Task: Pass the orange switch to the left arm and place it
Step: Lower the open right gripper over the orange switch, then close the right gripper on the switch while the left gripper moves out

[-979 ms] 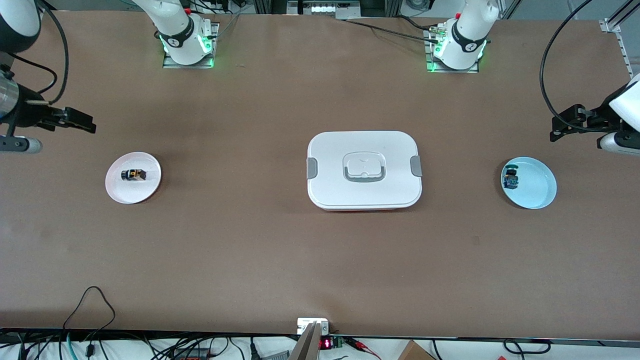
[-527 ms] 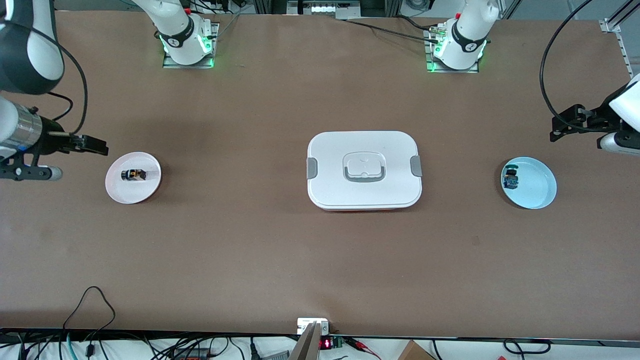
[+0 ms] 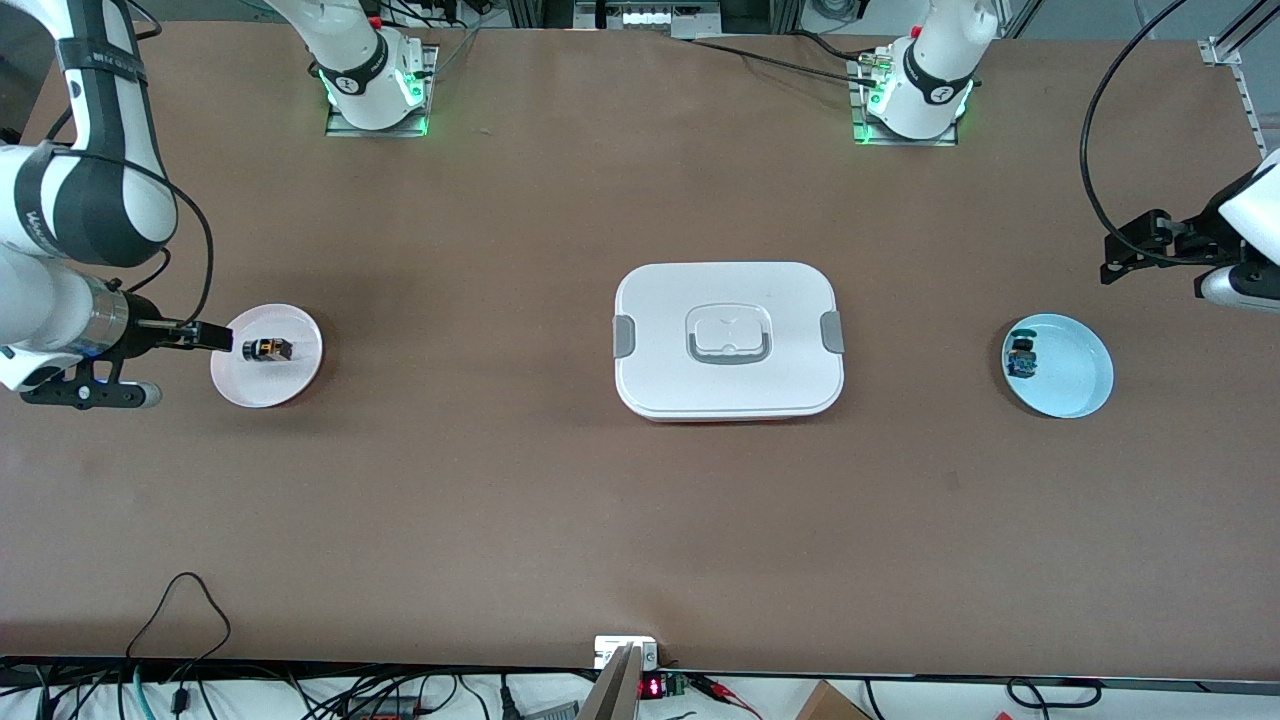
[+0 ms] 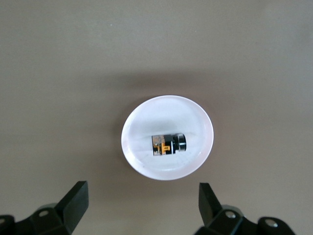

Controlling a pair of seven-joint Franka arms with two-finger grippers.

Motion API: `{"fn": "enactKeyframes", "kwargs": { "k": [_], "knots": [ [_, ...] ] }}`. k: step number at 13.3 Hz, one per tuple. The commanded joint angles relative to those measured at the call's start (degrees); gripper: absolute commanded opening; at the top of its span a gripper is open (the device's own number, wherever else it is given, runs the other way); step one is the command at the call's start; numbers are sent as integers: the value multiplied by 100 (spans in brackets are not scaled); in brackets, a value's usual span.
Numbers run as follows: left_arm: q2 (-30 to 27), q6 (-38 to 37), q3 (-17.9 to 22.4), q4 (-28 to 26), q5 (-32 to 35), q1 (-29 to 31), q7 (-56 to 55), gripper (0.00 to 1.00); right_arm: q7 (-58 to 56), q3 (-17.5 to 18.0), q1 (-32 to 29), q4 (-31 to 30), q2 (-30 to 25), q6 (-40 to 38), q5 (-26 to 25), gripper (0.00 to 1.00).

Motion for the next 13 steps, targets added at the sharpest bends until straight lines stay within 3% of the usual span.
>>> {"fn": "enactKeyframes", "kwargs": {
  "k": [1,3,8,11,13],
  "knots": [
    [74,-63,3,131,156,15,97,100,-105,10,-86,-884,-132,956,-65,100],
    [74,-63,3,131,156,15,97,100,-446,-7,-166,-1325,-132,1547,-65,100],
    [83,-63,12,131,147,24,80,100,-553,-16,-289,-1616,315,1978,-57,100],
    [74,-177,3,131,-62,120,71,100,-615,-16,-447,-2142,457,3022,-57,100],
    [74,-194,3,131,-143,129,62,100,-624,-16,-473,-2258,509,3289,-57,100]
  ]
}}
